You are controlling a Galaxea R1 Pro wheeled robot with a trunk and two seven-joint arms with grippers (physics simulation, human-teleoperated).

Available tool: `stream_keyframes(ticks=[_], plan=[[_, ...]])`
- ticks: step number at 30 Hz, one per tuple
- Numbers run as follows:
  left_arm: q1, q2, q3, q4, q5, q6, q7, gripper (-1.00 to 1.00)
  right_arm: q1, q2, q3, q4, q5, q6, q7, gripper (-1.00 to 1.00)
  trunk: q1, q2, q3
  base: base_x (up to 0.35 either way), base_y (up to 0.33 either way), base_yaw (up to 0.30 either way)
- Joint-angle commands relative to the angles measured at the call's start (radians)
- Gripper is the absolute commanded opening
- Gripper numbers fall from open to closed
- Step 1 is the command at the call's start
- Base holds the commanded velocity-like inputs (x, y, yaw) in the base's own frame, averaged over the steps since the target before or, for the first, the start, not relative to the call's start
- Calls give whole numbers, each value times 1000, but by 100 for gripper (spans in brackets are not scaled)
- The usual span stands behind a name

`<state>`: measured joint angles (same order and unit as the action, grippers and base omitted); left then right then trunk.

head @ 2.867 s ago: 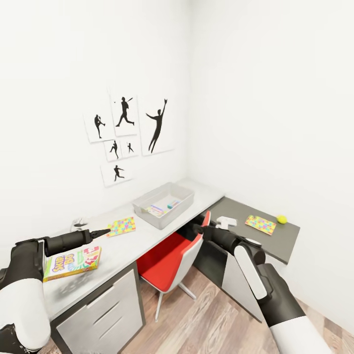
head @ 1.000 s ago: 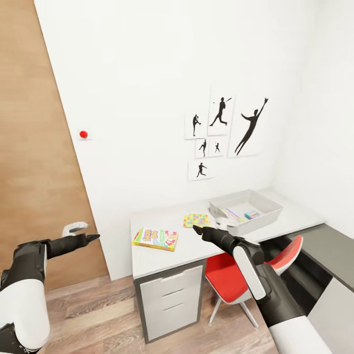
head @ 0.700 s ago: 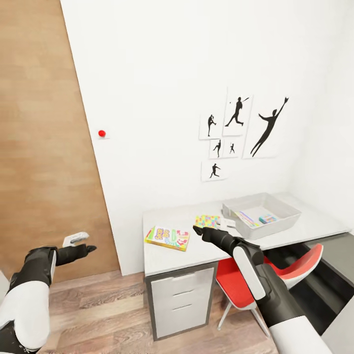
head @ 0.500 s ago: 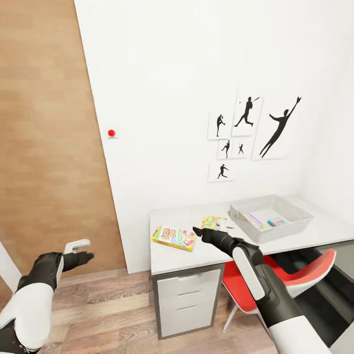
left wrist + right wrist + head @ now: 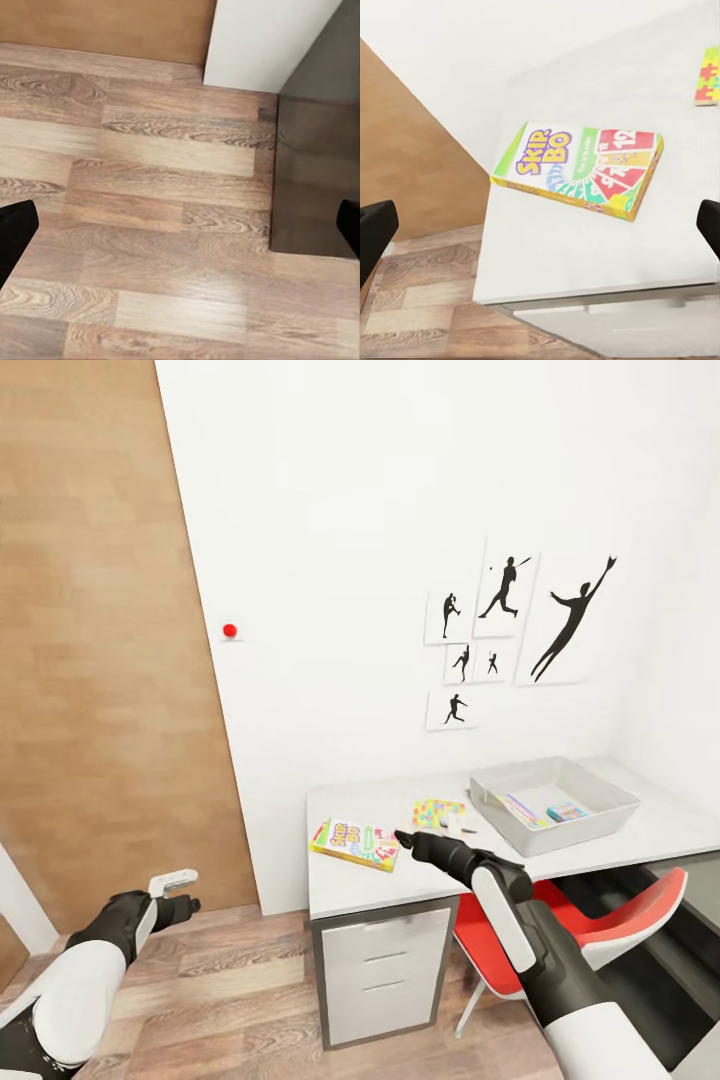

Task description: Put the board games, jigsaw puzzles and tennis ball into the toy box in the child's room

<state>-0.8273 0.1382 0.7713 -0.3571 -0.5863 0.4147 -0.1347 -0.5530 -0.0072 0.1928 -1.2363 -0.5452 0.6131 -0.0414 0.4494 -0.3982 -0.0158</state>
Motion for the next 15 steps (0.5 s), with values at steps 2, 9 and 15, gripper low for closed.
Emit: stream_keyframes(ticks=[2, 9, 15], plan=[[-1, -1, 8, -1, -10, 3, -7, 100, -1, -1, 1, 5, -6, 3, -4, 100, 1, -2, -2, 0, 0, 0], [-2, 0, 8, 0, -8, 3, -7, 100, -2, 30, 2, 8, -7, 11, -53, 100, 1, -2, -2, 6, 17, 0], [-2, 5, 8, 0, -5, 3, -8, 100, -24, 105, 1, 17, -11, 90, -207, 100, 1, -2, -2, 95, 167, 0]])
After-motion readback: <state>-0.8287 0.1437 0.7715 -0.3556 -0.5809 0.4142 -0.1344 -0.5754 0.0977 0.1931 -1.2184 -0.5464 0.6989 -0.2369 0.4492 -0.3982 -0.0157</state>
